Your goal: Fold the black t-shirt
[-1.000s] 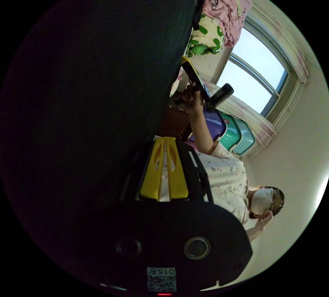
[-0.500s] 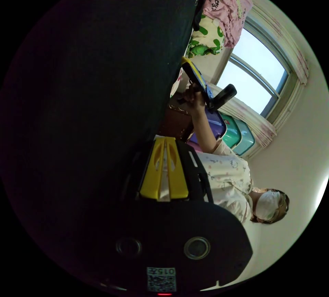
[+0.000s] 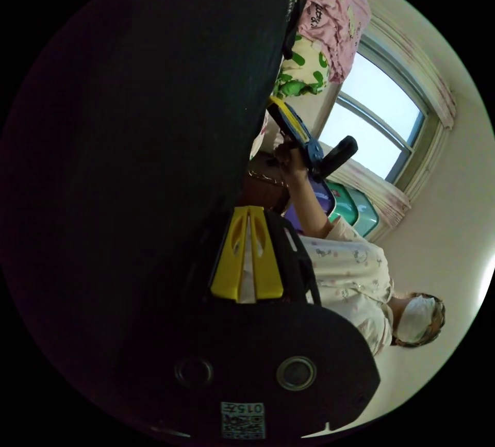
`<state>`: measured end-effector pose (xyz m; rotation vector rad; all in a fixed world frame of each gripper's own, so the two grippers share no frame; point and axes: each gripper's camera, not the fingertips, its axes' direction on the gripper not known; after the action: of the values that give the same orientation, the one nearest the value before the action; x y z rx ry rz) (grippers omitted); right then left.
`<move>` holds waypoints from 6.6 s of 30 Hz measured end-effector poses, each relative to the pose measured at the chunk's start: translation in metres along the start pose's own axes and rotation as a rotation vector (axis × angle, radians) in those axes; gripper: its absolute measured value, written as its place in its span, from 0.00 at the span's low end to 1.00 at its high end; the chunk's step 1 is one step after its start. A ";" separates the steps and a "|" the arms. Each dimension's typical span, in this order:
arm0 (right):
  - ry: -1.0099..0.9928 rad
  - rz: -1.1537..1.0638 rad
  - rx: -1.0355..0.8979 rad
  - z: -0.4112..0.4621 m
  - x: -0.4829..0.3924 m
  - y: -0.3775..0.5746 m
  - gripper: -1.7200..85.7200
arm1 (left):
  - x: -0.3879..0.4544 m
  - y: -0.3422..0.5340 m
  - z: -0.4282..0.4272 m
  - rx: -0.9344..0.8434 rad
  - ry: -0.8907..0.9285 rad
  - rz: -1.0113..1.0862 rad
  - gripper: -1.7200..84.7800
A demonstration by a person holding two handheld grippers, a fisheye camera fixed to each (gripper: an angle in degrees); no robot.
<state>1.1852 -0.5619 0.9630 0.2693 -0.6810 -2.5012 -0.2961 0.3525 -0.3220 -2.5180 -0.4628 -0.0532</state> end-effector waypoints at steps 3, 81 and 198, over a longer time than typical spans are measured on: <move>-0.055 0.026 -0.030 0.017 0.004 0.027 0.01 | 0.038 0.030 -0.040 0.135 -0.084 0.229 0.01; -0.284 0.258 0.373 0.484 0.298 -0.398 0.16 | 0.152 -0.196 -0.414 0.921 -1.292 0.359 0.17; -0.249 0.207 -0.196 -0.543 0.117 -1.520 0.03 | 0.111 0.466 -0.138 0.717 -1.239 0.265 0.02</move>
<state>0.5919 0.2648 -0.2954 -0.1784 -0.5231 -2.3986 -0.0257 -0.0494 -0.4403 -1.6038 -0.4592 1.5248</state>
